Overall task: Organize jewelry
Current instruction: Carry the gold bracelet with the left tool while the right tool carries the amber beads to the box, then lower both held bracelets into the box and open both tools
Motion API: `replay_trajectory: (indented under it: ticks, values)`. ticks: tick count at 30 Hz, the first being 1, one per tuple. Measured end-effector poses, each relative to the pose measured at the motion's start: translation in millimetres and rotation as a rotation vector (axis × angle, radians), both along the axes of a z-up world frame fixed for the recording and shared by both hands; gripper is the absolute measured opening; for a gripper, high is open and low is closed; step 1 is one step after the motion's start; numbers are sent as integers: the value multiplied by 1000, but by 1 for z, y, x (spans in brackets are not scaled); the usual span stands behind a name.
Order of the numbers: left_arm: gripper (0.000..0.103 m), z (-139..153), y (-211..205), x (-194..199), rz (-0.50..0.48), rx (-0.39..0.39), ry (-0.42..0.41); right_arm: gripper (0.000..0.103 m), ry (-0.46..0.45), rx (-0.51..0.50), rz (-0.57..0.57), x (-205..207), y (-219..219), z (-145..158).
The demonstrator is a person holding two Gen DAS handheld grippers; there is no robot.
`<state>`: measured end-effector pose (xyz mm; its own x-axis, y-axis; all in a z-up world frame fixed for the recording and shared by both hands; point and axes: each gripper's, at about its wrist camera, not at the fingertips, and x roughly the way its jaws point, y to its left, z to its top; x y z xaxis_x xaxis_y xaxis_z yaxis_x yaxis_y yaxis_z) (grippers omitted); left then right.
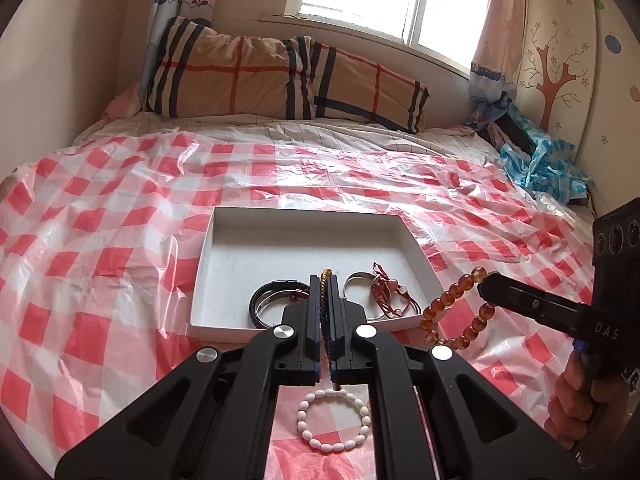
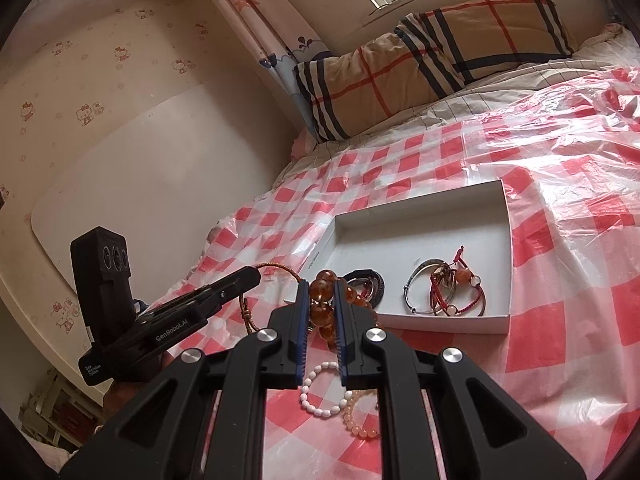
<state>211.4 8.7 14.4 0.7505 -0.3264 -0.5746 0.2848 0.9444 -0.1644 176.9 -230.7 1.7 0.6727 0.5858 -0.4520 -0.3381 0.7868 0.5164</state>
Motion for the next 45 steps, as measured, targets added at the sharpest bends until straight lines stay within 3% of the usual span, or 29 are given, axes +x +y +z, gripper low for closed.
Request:
replay_trajectory:
  ticks: [20,28,36,38,45]
  values:
    - [3,-9,-23,30,-5,47,-28,13,-7,-4,1,49,2,-6]
    - [3,-30,-28,57,-1,44,37,14,13,-16,-48,71,-4,-16]
    - [4,-45,-18,53,18,59,76,14,47,-38,-52,53,-11,-26]
    - [5,-47,-11,47,22,64,90,16,71,-44,-53,46,-15,-32]
    - [27,-68,3,17,-18,90,163,22,179,-119,-13,14,-14,-60]
